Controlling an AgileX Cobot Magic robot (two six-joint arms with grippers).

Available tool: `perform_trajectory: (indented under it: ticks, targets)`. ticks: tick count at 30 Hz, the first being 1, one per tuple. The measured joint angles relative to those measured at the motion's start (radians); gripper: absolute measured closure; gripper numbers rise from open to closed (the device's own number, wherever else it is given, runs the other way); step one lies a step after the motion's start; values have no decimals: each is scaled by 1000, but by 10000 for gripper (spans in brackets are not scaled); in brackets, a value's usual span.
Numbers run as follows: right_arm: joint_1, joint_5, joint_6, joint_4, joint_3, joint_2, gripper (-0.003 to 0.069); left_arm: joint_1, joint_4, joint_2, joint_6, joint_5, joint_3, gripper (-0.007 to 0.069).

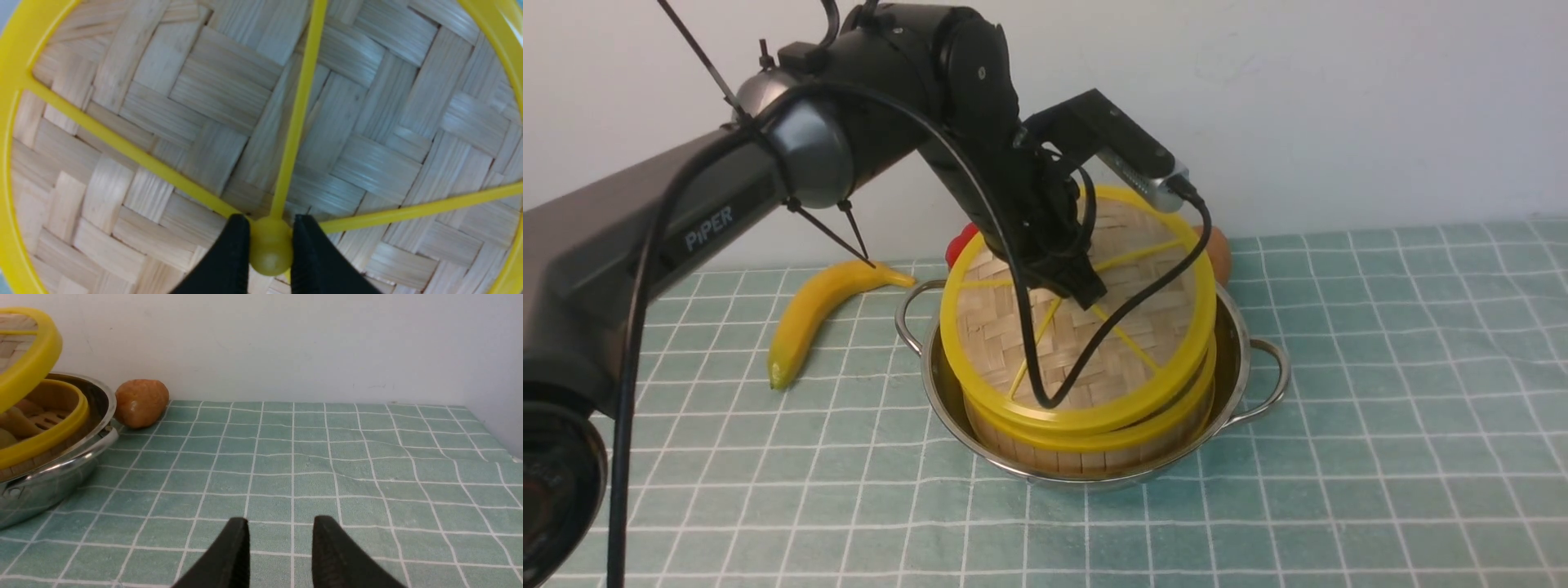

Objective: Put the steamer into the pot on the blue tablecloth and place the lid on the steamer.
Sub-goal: 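Place the yellow bamboo steamer lid onto the steamer in the pot with the left gripper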

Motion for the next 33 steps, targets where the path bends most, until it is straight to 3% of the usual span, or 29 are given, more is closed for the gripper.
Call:
perform_trajectory:
  ticks: [33]
  targets:
    - [0,0,0,0,0,0,416,-1,-3,50,55,-30,-3,504]
